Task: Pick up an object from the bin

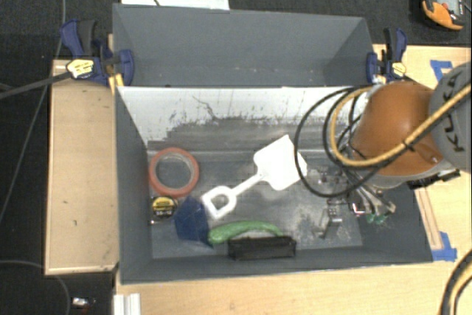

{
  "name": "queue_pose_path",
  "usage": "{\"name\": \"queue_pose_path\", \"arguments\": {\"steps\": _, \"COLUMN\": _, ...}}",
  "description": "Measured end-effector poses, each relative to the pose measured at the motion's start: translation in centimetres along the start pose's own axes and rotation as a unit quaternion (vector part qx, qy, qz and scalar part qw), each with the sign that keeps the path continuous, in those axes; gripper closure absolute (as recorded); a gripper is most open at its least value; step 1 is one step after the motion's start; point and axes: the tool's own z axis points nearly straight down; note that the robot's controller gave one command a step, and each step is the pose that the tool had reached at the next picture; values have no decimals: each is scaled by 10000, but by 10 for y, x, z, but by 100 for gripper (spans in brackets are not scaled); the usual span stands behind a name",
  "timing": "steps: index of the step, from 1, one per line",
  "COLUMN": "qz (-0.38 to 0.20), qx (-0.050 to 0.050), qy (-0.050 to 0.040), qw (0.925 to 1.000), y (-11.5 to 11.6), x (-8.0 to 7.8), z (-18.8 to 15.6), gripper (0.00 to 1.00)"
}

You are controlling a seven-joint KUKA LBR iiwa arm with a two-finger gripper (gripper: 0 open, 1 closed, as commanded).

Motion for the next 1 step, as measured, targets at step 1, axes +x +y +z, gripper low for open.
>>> {"name": "queue_pose_path", "arguments": {"steps": 1, "qz": -1, "qx": 0, "qy": 0, "qw": 10000, "y": 0, "x": 0, "z": 0, "gripper": 0}}
